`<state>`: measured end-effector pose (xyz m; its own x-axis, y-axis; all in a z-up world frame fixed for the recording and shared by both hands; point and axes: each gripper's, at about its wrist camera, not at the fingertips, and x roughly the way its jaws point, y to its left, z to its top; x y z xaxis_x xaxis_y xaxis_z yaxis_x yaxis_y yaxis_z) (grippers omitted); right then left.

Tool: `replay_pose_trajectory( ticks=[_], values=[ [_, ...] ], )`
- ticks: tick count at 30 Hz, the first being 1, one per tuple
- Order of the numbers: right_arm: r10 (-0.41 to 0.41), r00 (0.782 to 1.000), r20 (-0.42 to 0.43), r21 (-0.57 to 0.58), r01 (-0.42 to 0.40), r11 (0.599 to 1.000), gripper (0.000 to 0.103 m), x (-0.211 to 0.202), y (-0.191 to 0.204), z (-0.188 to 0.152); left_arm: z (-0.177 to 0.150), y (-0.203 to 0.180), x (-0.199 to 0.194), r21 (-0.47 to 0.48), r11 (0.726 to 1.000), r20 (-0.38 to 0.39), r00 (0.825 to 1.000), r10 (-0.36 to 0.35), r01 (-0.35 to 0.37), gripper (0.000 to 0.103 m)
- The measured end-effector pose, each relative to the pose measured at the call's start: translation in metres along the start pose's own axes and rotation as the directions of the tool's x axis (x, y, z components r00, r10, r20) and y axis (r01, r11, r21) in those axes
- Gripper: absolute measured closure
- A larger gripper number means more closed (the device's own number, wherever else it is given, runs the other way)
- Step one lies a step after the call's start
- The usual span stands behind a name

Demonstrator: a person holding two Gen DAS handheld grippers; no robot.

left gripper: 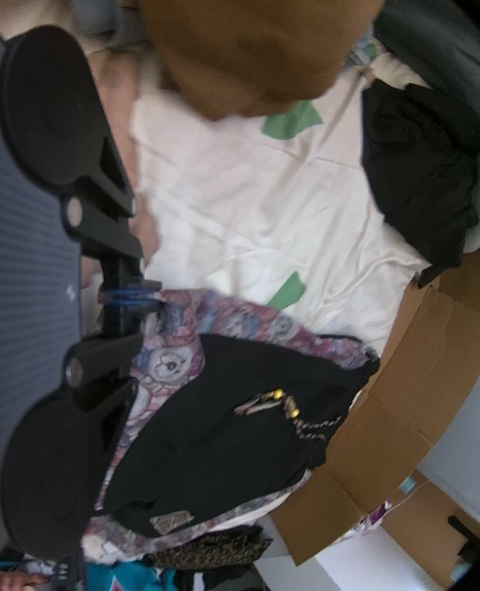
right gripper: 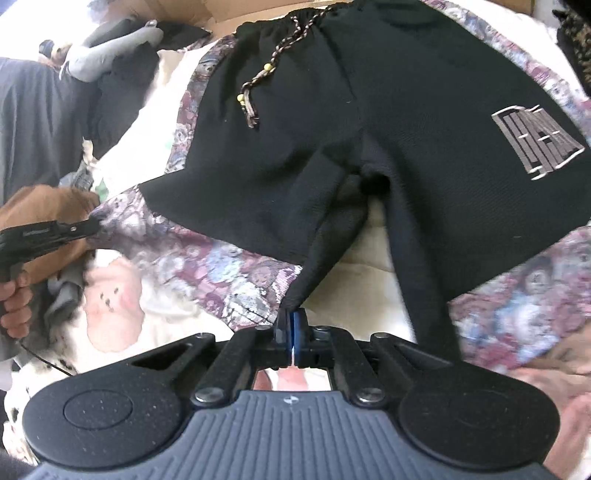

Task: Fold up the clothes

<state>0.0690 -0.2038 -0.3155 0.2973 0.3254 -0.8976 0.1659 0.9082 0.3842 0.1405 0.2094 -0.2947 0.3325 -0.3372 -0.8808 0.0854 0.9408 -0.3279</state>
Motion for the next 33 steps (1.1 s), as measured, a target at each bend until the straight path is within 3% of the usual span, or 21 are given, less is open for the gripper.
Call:
replay_pose_trajectory(
  ticks=[4, 6, 7, 8, 9, 11, 19, 27, 28, 30, 33],
  values=[
    [-0.025, 0.999, -0.030, -0.036, 0.024, 0.999, 0.103, -0.012, -0.007, 0.002, -0.022, 0.000, -0.002, 0.001, 1.000, -0.053, 0.998, 0.016, -0.016, 0.099],
    [-0.038, 0.998, -0.045, -0.058, 0.036, 0.998, 0.100, -0.013, -0.010, 0.002, -0.031, 0.007, 0.004, -0.016, 0.997, -0.082, 0.994, 0.073, -0.075, 0.090],
    [-0.052, 0.998, -0.039, -0.053, 0.050, 0.997, 0.097, -0.012, -0.013, 0.001, -0.031, 0.009, 0.006, -0.015, 0.997, -0.083, 0.993, 0.078, -0.080, 0.079],
    [-0.066, 0.997, -0.034, -0.049, 0.064, 0.997, 0.085, -0.011, -0.016, 0.000, -0.032, 0.010, 0.008, -0.014, 0.996, -0.084, 0.993, 0.083, -0.085, 0.072],
    [-0.080, 0.996, -0.029, -0.044, 0.079, 0.996, 0.066, -0.010, -0.019, -0.001, -0.032, 0.012, 0.010, -0.012, 0.996, -0.085, 0.992, 0.089, -0.090, 0.072],
    [-0.092, 0.996, -0.012, -0.029, 0.092, 0.995, 0.057, -0.007, -0.025, -0.004, -0.032, 0.015, 0.013, -0.010, 0.995, -0.088, 0.991, 0.099, -0.100, 0.070],
    [-0.085, 0.996, -0.039, 0.031, 0.086, 0.996, 0.058, 0.028, -0.042, -0.017, -0.035, 0.027, 0.027, 0.001, 0.990, -0.097, 0.985, 0.140, -0.140, 0.067],
    [-0.046, 0.998, -0.039, 0.080, 0.049, 0.996, 0.058, 0.053, -0.044, -0.023, -0.044, 0.033, 0.056, -0.012, 0.992, -0.133, 0.983, 0.125, -0.128, 0.069],
    [-0.040, 0.998, -0.041, 0.081, 0.043, 0.996, 0.063, 0.056, -0.044, -0.022, -0.045, 0.032, 0.058, -0.011, 0.992, -0.134, 0.983, 0.125, -0.127, 0.069],
    [-0.030, 0.998, -0.047, 0.079, 0.034, 0.996, 0.103, 0.061, -0.043, -0.021, -0.047, 0.029, 0.058, 0.001, 0.993, -0.136, 0.984, 0.117, -0.118, 0.069],
    [-0.050, 0.997, -0.059, 0.041, 0.053, 0.998, 0.103, 0.058, -0.039, -0.019, -0.049, 0.025, 0.058, 0.006, 0.996, -0.143, 0.985, 0.094, -0.094, 0.069]
  ],
)
